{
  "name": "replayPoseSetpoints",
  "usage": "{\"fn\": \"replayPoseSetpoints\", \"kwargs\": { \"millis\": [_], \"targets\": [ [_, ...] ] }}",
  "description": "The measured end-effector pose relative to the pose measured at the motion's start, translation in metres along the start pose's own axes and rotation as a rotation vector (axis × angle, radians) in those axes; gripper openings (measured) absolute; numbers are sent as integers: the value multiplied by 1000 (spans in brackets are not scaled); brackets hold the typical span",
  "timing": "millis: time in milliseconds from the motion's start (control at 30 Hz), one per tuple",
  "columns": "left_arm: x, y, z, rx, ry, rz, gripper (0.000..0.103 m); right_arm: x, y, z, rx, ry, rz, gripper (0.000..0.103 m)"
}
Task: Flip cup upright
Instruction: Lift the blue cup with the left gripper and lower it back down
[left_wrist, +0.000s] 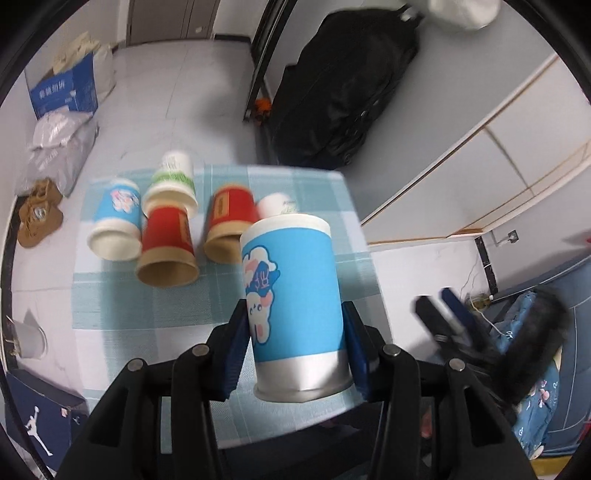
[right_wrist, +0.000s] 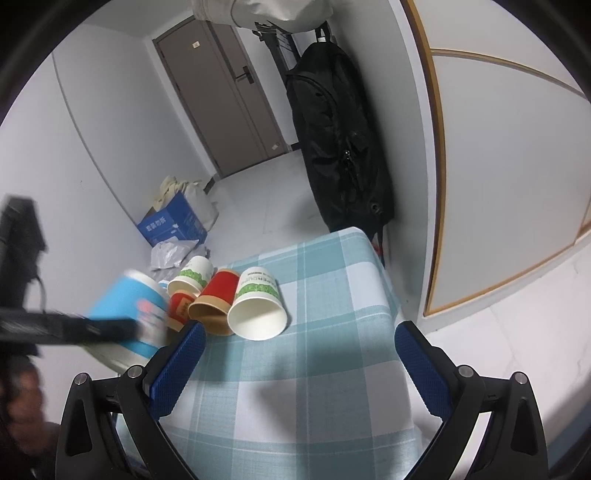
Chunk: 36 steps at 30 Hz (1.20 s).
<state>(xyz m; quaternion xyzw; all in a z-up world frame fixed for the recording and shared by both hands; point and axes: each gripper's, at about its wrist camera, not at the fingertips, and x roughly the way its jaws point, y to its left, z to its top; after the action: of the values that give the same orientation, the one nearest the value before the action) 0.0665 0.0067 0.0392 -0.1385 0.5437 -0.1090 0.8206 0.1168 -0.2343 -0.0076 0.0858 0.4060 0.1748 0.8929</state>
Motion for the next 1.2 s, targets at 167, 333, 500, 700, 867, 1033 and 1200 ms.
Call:
{"fn": "replayPoseSetpoints", "kwargs": {
  "millis": [167, 333, 500, 700, 867, 1033, 1200],
  "targets": [
    [-47, 2, -8, 14, -67, -1, 42, -2, 6, -6, -19, -4, 10, 103],
    [-56, 13, -30, 3, -92, 31, 42, -7, 20, -10, -61, -19, 54, 103],
    [-32, 46, -52, -93, -62, 20, 42, -12, 37, -19, -93, -9, 102, 103],
    [15, 81, -76, -198, -17, 12, 42, -21, 54, -30, -158, -14, 119, 103],
    [49, 91, -83, -248, 23, -11, 42, -27, 62, -39, -194, -13, 123, 103],
    [69, 88, -84, -244, 45, -16, 42, -27, 64, -44, -219, -7, 110, 103],
    [77, 80, -84, -229, 52, -15, 42, -25, 64, -47, -229, 2, 99, 103]
  ]
}}
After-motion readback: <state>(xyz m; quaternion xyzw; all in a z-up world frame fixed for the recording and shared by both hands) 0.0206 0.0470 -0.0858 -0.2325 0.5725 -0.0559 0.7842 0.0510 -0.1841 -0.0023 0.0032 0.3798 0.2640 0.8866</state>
